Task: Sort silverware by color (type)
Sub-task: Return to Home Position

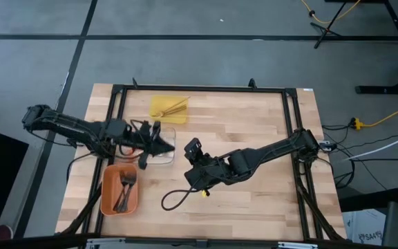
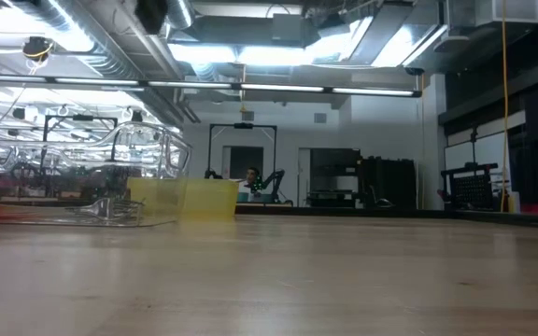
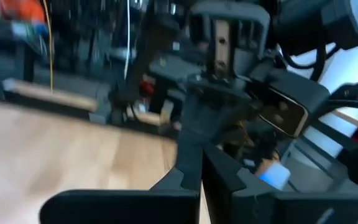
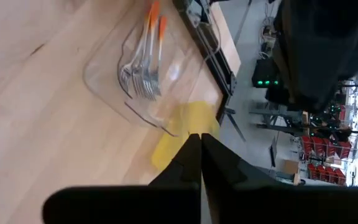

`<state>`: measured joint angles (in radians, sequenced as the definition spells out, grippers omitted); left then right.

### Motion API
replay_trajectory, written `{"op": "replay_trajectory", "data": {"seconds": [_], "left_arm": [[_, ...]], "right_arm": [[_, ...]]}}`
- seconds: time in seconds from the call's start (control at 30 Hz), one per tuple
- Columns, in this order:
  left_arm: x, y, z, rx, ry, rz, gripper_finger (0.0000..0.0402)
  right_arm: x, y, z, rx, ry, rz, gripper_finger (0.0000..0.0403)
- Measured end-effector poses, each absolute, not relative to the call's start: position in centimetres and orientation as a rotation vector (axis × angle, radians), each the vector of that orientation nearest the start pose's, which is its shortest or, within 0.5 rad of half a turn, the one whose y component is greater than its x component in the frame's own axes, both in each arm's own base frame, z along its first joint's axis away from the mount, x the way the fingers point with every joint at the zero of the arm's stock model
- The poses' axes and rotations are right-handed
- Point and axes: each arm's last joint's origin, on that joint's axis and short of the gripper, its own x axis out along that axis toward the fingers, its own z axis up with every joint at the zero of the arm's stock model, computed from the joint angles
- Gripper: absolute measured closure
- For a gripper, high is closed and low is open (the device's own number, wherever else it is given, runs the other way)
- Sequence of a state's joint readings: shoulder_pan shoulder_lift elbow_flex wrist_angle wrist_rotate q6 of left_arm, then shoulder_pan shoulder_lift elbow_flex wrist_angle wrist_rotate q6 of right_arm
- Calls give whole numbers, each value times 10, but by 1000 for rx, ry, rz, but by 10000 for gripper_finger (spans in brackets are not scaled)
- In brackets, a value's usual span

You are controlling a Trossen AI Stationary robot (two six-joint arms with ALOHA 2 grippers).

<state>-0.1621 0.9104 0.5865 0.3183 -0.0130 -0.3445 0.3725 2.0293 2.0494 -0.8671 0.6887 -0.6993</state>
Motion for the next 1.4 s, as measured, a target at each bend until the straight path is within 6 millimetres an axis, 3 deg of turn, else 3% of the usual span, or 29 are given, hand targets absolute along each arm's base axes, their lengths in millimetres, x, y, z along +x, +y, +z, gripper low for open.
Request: {"op": "replay_trajectory", "data": {"seconds": [0.33,0.5,0.77,1.07,1.23,1.4], "left_arm": [[204,17,298,-232,-63,-95,401],[201,37,298,-187,-64,-42,401],[193,64,299,-171,-76,30,401],[184,84,297,-165,-59,59,401],[185,83,295,-131,-39,100,402],[193,72,285,-82,23,192,402]], "right_arm": [[387,131,400,-991,867,-67,400],[366,121,415,-931,887,-63,400],[321,99,442,-739,942,-115,400],[266,81,475,-562,890,-161,400],[234,70,476,-484,887,-180,400],[216,61,449,-459,861,-256,400]]}}
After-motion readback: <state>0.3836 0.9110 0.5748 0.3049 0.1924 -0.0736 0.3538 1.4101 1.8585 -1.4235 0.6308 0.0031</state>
